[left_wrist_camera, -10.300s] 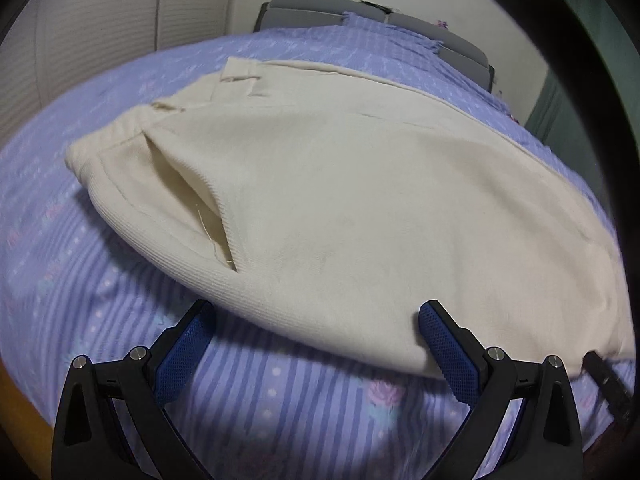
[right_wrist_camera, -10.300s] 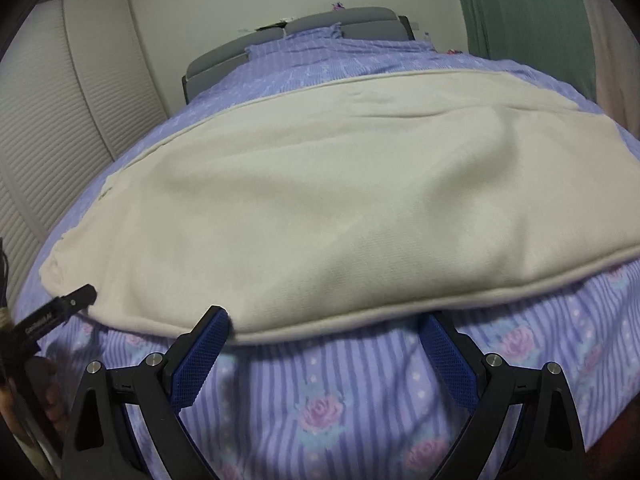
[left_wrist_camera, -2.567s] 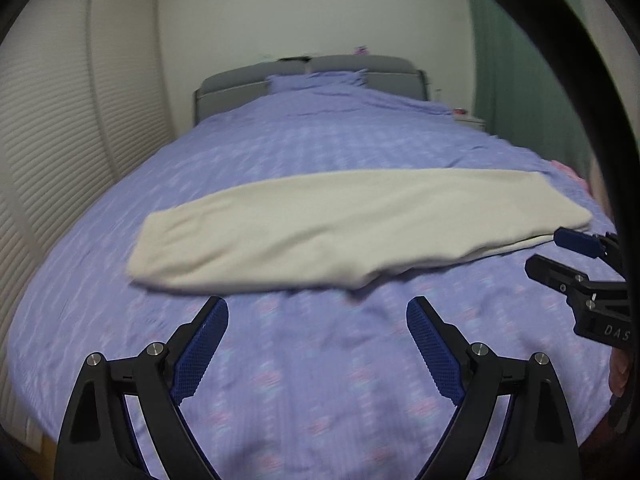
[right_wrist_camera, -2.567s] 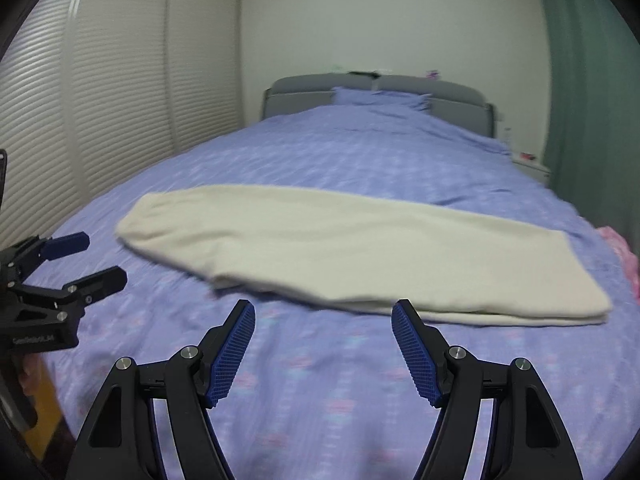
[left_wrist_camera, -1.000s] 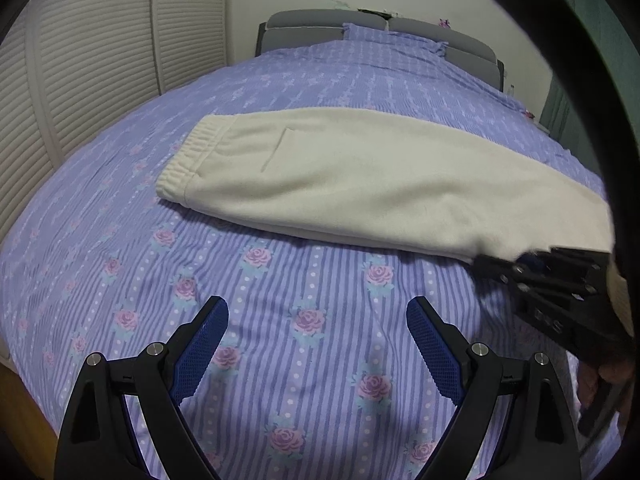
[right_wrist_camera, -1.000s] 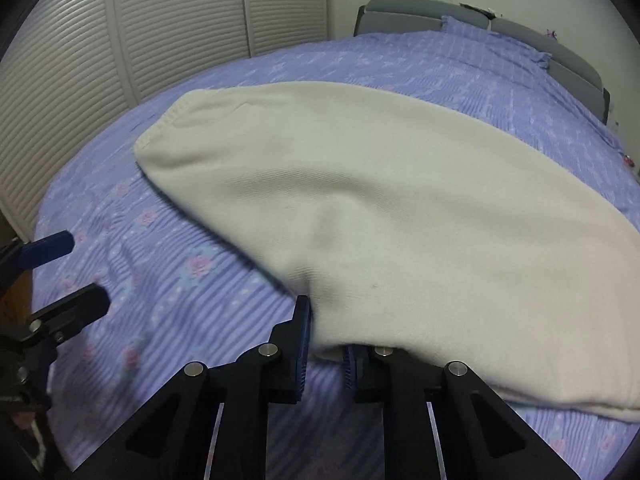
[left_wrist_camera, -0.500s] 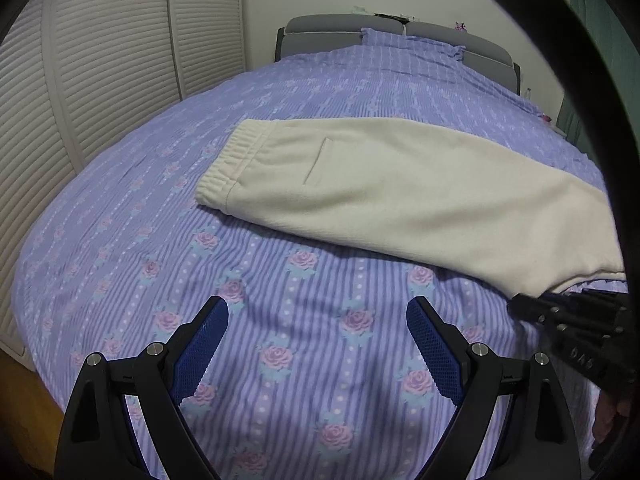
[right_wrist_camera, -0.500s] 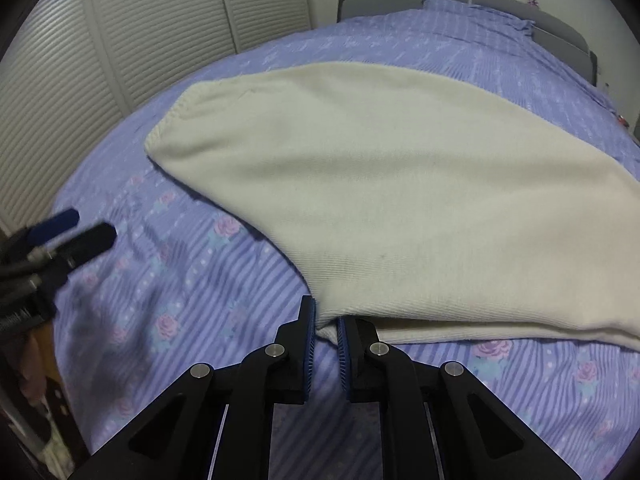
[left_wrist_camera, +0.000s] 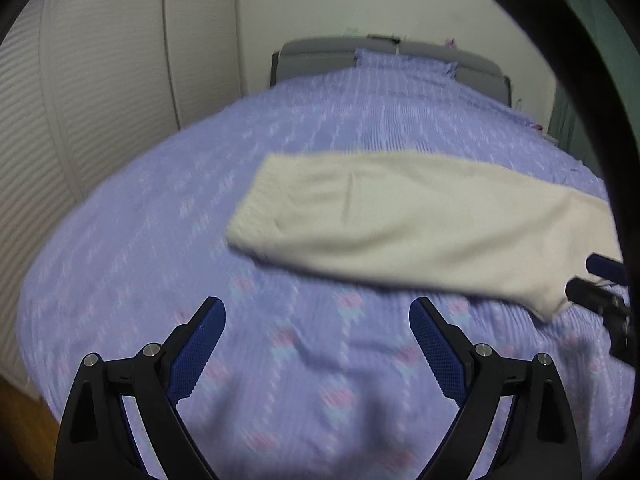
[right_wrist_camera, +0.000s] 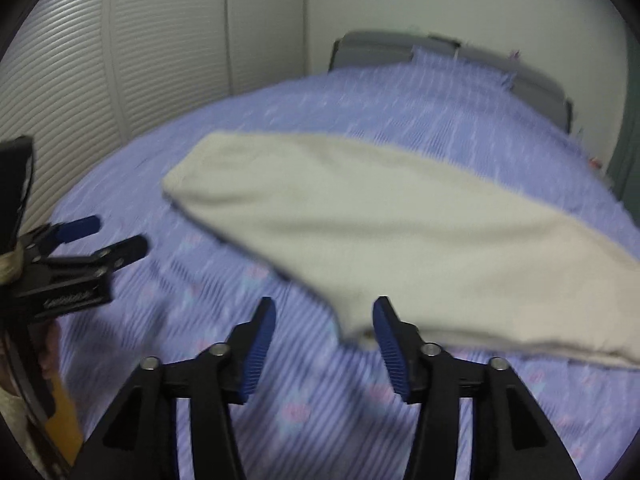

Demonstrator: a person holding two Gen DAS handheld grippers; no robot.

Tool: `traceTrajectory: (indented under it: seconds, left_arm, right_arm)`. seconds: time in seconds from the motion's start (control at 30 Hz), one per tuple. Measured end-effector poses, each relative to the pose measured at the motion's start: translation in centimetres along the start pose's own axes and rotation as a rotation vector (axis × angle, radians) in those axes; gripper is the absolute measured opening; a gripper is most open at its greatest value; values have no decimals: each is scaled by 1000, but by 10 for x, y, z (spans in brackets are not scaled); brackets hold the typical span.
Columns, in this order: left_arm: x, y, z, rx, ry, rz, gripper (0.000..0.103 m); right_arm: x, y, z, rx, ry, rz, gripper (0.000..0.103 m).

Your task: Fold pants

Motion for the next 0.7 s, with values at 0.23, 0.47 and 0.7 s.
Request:
traceTrajectory:
  seconds: [0.23,0.47,0.7]
  left_arm:
    - [-69,32,47,89,29,4,96]
    - [-111,41,122,141,170,17,87]
    - [-114,56,168,218,283,-65,82]
  right_arm:
    - [-57,1,29,15,-35,51,57]
    - [-92,27,81,42,-14,-33,61]
    - [-119,38,116,10,13,-46,61]
Point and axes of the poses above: each gripper's, at about its wrist camera, not at the fingertips, and z roughly the way its jaws point, y to its left, x to its underside, the point moved 4 cm from there along z, roughly the way its jaws point, and after that the axes turned 15 degrees about -z, right-handed, at the moved point
